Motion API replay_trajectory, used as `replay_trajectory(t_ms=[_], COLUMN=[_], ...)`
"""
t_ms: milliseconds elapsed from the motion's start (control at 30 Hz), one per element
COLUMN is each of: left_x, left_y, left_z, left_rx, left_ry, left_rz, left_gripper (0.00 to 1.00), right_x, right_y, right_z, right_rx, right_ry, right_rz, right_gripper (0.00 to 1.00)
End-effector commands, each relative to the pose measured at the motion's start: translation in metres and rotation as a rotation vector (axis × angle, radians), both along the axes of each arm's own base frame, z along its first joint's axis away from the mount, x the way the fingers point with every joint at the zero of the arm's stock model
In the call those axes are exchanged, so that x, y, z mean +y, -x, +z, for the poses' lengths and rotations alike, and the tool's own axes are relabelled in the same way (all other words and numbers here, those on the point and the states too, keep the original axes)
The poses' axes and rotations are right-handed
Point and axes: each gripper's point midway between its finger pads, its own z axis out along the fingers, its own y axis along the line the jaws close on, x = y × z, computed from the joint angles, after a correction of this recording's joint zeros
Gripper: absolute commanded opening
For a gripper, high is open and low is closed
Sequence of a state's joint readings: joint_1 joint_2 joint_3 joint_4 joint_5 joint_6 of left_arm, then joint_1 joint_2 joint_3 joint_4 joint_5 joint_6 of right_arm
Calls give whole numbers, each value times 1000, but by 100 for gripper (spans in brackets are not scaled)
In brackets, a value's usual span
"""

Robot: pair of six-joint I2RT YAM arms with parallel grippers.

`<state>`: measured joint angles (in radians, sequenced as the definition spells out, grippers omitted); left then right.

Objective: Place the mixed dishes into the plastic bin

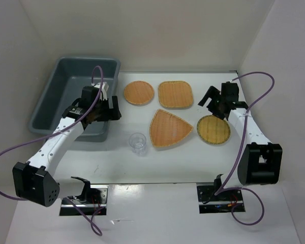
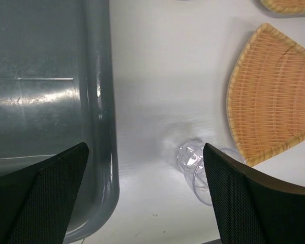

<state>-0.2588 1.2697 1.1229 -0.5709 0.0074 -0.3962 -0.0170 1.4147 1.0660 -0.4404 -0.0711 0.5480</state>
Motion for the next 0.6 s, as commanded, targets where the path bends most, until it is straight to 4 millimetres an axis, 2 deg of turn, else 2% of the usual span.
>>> replay_trajectory(t_ms=[0, 67, 100, 133, 167, 200, 300, 367, 467, 533, 567], left_x=[1, 2, 3, 8, 11, 15, 32, 45, 53, 51, 50], left_y=[-3, -5, -6, -8, -7, -6, 2, 9, 13, 15, 18], left_z=[35, 50, 54, 61, 66, 65, 75, 72, 68, 66, 65], left_rx=[-113, -157, -168, -194, -209, -209, -261, -274, -265, -261, -258], left_ry=[40, 55, 52, 55, 69, 69, 85, 79, 77, 93, 100], left_rz=[34, 48, 55, 90, 125, 157, 279, 326, 346, 345, 335], left_gripper=[100, 100, 100, 100, 100, 100, 100, 100, 100, 100, 100], right_x=[0, -1, -5, -6, -10, -6, 1, 3, 9, 11, 13], right_y=[-26, -36, -41, -49, -53, -62, -81, -94, -108, -113, -116], right_z=[15, 21, 13, 17, 15, 11, 14, 4, -12, -21, -32], right_rx=[-96, -115, -95, -113, -107, -112, -133, -119, -106, -94, -72], right_ry=[-26, -17, 0, 1, 1, -15, -59, -78, -105, -115, -126], right_rz=[42, 50, 29, 29, 20, 38, 55, 62, 89, 99, 106], right_gripper=[100, 99, 96, 92, 83, 79, 77, 75, 71, 68, 68])
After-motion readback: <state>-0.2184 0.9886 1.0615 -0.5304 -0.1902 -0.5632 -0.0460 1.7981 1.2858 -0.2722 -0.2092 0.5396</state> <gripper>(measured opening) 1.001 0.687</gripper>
